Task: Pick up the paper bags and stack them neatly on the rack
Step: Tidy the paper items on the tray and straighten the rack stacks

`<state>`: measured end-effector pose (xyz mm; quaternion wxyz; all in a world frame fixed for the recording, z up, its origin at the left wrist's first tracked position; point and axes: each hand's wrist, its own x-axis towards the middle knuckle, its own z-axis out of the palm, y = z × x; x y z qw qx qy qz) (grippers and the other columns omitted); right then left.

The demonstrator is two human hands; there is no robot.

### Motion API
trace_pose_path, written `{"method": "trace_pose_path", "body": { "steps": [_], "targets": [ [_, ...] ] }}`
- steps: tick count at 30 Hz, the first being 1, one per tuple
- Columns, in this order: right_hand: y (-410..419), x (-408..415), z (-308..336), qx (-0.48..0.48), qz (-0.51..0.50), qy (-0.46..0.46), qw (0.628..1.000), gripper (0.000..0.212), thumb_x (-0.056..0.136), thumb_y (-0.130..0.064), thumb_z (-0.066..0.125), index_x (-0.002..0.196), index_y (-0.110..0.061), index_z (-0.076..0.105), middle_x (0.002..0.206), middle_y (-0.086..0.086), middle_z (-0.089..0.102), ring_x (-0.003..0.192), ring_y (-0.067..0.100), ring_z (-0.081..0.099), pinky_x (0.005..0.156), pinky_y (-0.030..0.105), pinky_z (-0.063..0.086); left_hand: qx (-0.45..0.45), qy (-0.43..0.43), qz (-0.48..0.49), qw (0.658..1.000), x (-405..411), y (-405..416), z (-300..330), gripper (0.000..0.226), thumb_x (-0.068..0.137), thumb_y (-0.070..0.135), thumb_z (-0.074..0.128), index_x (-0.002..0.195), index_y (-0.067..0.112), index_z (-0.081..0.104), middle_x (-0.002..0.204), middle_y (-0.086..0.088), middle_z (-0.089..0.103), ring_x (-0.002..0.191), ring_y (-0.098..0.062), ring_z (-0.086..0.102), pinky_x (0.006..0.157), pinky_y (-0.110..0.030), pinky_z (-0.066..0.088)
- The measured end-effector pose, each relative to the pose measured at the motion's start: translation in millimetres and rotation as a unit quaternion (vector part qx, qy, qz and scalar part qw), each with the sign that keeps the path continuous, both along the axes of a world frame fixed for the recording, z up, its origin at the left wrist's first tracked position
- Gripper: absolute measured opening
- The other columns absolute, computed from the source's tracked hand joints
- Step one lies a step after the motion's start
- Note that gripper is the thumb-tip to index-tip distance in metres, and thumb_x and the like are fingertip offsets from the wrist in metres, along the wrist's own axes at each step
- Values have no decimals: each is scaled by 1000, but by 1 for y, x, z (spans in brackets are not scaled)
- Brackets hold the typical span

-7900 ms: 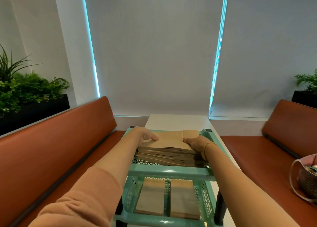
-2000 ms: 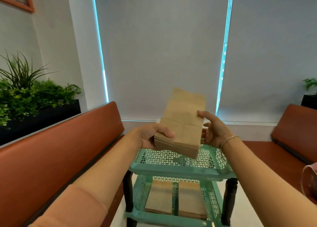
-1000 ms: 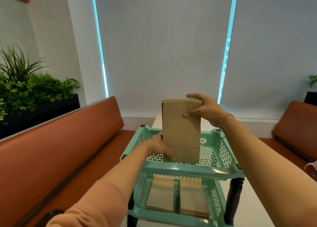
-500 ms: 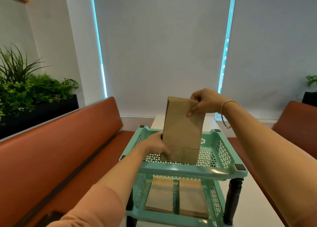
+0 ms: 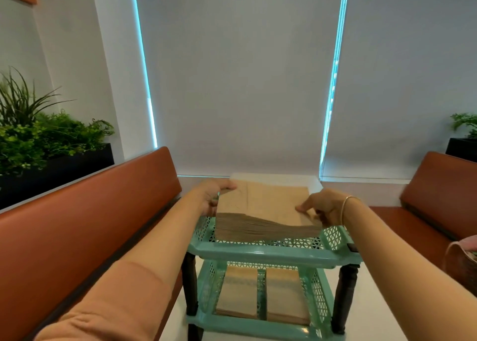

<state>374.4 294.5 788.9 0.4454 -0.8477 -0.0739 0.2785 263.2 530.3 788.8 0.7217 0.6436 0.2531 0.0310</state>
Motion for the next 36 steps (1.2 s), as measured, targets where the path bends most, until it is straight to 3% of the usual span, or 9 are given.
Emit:
{"method": "trace_pose_path", "body": {
  "steps": [4,10,14,17,22,24,28,33,36],
  "targets": [
    [10,-4,-14,-22,-16,20,999,20,87,-7,62,94,-3,44,99,20,56,74,32,60,70,44,55,87,84,2,993,17,1,-12,24,87,28,64,90,6,54,75,-8,59,61,-19,54,57,-27,44],
    [18,-8,-20,-64,-22,-23,997,24,89,-8,56,105,-1,40,119,22,53,110,37,57,94,46,49,74,113,-15,991,29,-1,-19,26,90,26,62,98,3,52,78,-12,60,54,-22,61,40,-25,51],
    [19,-12,-24,-64,-24,-62,996,11,91,-6,52,98,-2,45,84,14,51,93,29,55,95,41,49,66,105,-5,992,33,-1,-25,35,89,28,63,112,4,51,80,-13,61,63,-24,60,44,-26,52],
    [23,-10,-28,-39,-30,-89,995,7,88,-4,55,95,-4,54,74,8,48,82,23,53,83,32,52,75,95,9,993,33,-2,-26,33,90,29,62,109,4,51,80,-12,61,64,-24,59,51,-29,50],
    [33,-14,-31,-89,-27,-129,987,25,87,-7,57,66,-9,44,102,14,55,103,27,57,99,38,47,118,107,16,987,30,-6,-23,37,93,31,56,117,3,51,81,-11,60,64,-22,59,56,-29,48],
    [35,-17,-31,-126,-32,-155,979,25,88,-12,57,68,-10,43,101,12,53,109,28,55,101,36,45,157,116,16,981,31,-8,-21,40,95,32,52,122,2,48,86,-12,61,69,-22,61,60,-30,51],
    [38,-14,-35,-179,-13,-180,967,18,87,-20,60,76,-9,50,82,6,53,88,22,53,91,30,49,283,136,15,949,34,-9,-22,52,97,35,46,137,2,40,132,-16,52,120,-28,53,103,-39,43],
    [40,-12,-38,-196,-5,-188,962,16,88,-24,58,88,-9,54,82,6,54,83,20,52,78,28,47,330,145,6,933,35,-11,-22,54,99,36,42,141,3,36,140,-16,46,128,-28,46,108,-39,37],
    [38,-15,-36,-199,2,-189,962,16,89,-23,57,89,-8,53,91,8,55,85,21,53,82,28,48,325,134,14,936,34,-11,-21,54,98,35,45,140,2,36,137,-16,49,124,-29,50,106,-40,40]
  ]
}}
